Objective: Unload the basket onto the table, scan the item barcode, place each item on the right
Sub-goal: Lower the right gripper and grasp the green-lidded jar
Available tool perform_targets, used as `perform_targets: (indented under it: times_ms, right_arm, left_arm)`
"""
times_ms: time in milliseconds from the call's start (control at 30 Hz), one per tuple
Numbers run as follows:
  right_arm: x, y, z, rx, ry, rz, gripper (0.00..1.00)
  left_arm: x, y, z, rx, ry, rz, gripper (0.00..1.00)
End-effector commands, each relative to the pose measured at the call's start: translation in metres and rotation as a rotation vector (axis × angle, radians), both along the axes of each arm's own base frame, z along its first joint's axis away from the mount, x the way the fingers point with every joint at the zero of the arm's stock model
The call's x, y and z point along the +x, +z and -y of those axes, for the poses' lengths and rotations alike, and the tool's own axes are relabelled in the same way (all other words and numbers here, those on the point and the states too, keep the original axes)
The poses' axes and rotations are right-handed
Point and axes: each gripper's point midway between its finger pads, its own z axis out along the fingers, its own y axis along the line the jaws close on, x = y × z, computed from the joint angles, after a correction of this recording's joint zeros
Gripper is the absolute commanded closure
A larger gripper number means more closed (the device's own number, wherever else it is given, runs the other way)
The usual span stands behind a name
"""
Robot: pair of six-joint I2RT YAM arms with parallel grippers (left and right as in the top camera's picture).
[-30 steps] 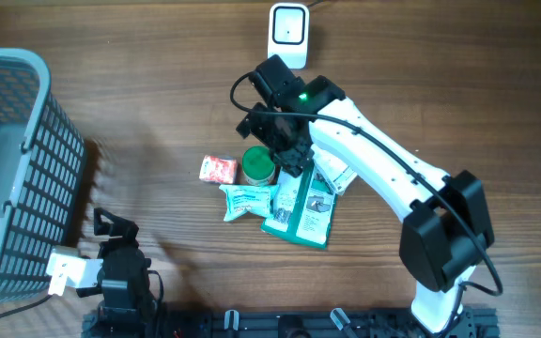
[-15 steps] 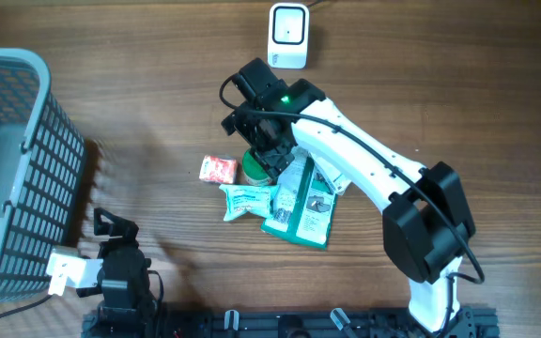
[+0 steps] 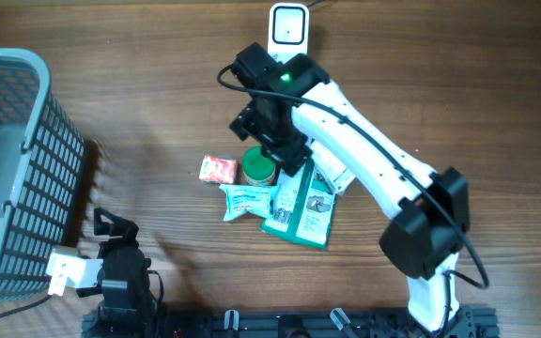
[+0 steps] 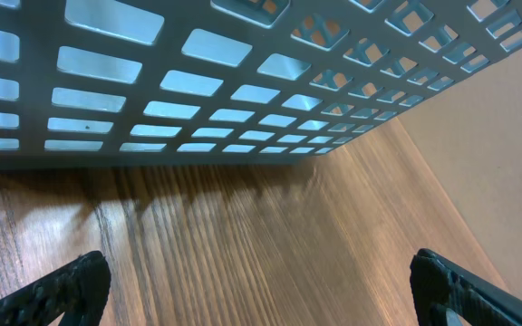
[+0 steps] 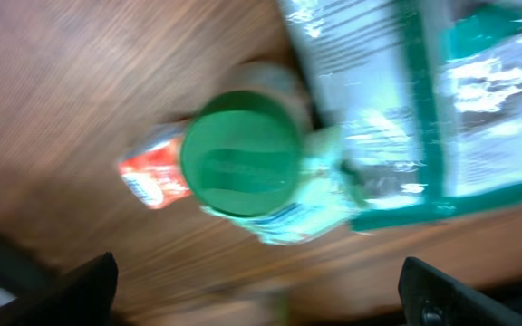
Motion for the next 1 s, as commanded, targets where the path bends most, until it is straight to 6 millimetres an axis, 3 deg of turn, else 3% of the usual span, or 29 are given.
perform_targets:
  times_ms: [0,267,500,567,700,867,967]
  right_arm:
    - [0.003,0.0,0.016,-0.083,0.043,0.045,0.0]
    - [0.018,-0.037,-0.001,-0.078,0.047,0.047,0.0]
    - [0.027,-0.053,-0.003,-0.092,0.064,0.073,0.0]
    - [0.025,-0.059,-0.009,-0.06,0.064,0.062,0.0]
    - [0.025,-0.069,-0.019,-0.009,0.068,0.056,0.0]
    - [0.019,-0.076,-0.02,0.002,0.071,0.029,0.0]
    - [0.019,-0.081,-0.022,0.014,0.072,0.03,0.0]
  left_arm:
    - [0.0,-0.003,0.0,0.005,0.0,-0.007,0.0]
    - [0.0,-0.003,0.0,0.005,0.0,-0.008,0.0]
    - [0.0,-0.003,0.0,0.005,0.0,-0.008,0.0]
    - [-0.001,0.01,-0.008,0.032,0.053,0.046,0.0]
    - [0.013,0.025,-0.001,-0.001,0.012,0.147,0.0]
    - [0.05,0.044,0.051,0.302,-0.478,0.002,0.0]
    - [0.052,0.041,0.058,0.354,-0.546,-0.037,0.0]
